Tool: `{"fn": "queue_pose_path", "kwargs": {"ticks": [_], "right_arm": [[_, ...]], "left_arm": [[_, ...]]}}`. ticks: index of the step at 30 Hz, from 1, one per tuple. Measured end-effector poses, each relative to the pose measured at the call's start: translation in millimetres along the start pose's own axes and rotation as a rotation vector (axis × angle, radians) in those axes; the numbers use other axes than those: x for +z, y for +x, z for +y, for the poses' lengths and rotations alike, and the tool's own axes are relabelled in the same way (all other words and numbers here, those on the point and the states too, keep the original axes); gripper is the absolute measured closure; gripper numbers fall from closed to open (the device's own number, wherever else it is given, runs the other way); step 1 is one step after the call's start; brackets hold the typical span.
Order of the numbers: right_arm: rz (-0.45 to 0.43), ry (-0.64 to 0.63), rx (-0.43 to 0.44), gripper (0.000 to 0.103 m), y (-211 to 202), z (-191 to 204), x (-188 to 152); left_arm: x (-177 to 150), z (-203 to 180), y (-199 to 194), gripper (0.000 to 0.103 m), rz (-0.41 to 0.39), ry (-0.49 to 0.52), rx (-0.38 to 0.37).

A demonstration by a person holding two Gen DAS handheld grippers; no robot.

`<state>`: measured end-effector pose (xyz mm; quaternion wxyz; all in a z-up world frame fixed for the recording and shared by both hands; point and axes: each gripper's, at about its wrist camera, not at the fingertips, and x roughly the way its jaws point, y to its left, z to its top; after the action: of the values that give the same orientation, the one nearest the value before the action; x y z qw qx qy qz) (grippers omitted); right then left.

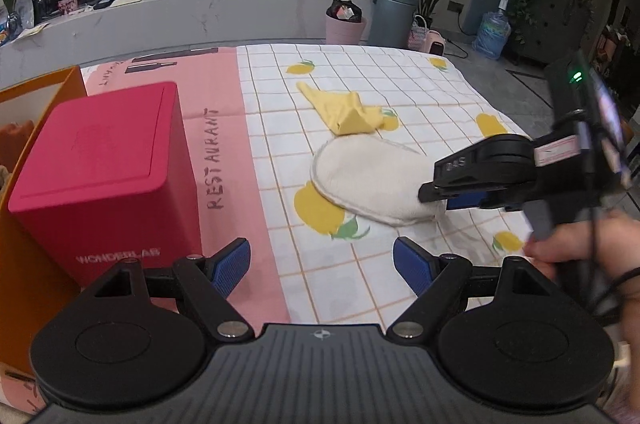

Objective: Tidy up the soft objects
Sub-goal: 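Move the right tool to the white round pad on the tablecloth, then close the right gripper on the edge of the white round pad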

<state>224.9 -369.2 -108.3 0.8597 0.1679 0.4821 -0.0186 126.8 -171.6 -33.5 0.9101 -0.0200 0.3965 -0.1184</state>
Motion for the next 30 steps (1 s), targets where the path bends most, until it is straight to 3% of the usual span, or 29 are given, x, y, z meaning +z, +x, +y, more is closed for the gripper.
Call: {"fn": "queue_pose_path", "kwargs": {"ticks": [2, 3, 4, 5, 6, 7, 10, 13, 15, 17, 19, 27, 30], "right_arm": [[-0.005, -0.052, -0.03, 0.016, -13, 4, -7], [-0.015, -0.072, -0.041, 0.006, -19, 4, -10], [-0.037, -0.107, -0.049, 0.003, -27, 6, -12], [-0.066, -0.166, -0.053, 0.003, -35, 10, -13], [-0.081, -0.33, -0.033, 0.003, -45, 24, -11], [-0.081, -0.33, -0.033, 0.003, -45, 24, -11], [-0.085, -0.597, -0.01, 0.003, -43, 50, -10], [-0.144, -0.966, 0.045, 0.003, -34, 71, -27], [-0.07, -1.103, 0.045, 0.003, -17, 76, -30], [0.006, -1.093, 0.071, 0.003, -1, 73, -19], [0.017, -1.006, 0.117, 0.003, 12, 62, 8], [0.092, -0.861, 0.197, 0.003, 43, 39, 45], [0.079, -0.855, 0.15, 0.002, 56, 34, 51]], "left_arm": [[-4, 4, -3, 0.008, -0.006, -0.004, -0.012], [-6, 5, -5, 0.008, -0.01, -0.006, -0.023], [-8, 7, -8, 0.008, -0.015, -0.004, -0.037], [-9, 8, -10, 0.008, -0.018, 0.005, -0.05], [-10, 8, -12, 0.008, -0.023, 0.022, -0.065], [-11, 7, -14, 0.008, -0.029, 0.036, -0.074], [-12, 8, -18, 0.008, -0.05, 0.044, -0.089], [-14, 9, -17, 0.008, -0.051, 0.054, -0.103], [-14, 13, -15, 0.008, -0.054, 0.033, -0.098], [-14, 18, -13, 0.008, -0.047, 0.016, -0.105], [-14, 23, -11, 0.008, -0.045, 0.005, -0.108], [-12, 36, -4, 0.008, -0.03, -0.043, -0.109], [-13, 35, -1, 0.008, -0.018, -0.039, -0.105]]}}
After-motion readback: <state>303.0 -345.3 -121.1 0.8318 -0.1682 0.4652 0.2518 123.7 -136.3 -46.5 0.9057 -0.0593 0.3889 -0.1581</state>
